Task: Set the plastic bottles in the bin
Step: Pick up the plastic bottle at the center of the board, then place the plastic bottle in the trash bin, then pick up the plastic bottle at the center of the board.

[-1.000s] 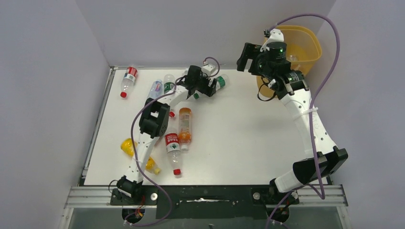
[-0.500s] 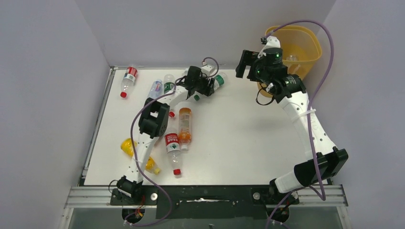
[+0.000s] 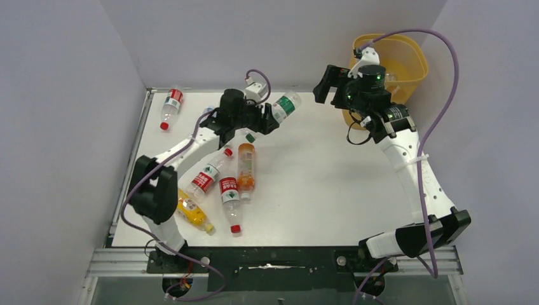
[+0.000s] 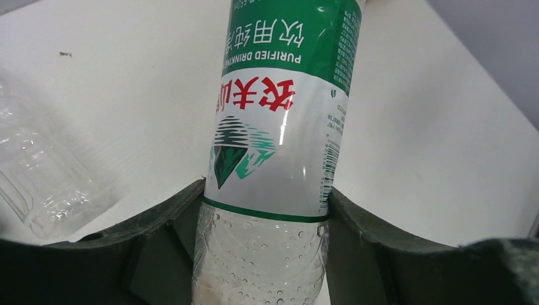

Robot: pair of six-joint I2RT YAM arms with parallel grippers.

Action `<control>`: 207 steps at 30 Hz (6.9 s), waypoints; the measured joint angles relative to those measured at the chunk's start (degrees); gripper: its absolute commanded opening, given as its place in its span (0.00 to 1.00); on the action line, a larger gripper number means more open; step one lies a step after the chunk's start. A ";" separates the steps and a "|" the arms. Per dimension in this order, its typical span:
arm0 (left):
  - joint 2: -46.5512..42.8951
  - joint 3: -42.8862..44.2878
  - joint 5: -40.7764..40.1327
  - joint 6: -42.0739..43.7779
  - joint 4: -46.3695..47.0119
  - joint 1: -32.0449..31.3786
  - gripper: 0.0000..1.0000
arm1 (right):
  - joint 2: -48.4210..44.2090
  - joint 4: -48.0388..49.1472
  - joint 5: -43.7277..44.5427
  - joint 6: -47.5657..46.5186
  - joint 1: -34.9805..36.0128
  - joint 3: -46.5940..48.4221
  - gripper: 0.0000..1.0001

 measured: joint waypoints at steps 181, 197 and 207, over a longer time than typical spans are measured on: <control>-31.28 -17.25 -16.55 -14.53 -29.20 -6.32 0.88 | -5.46 18.21 -12.35 4.52 -14.05 -10.14 0.96; -32.00 -25.88 -18.12 -20.70 -30.10 -6.54 0.88 | -24.57 6.36 -12.37 7.37 -6.71 -26.45 0.97; -31.34 -26.34 -21.07 -22.69 -29.92 -8.35 0.88 | -36.39 -0.68 -13.55 9.33 -6.71 -33.38 0.98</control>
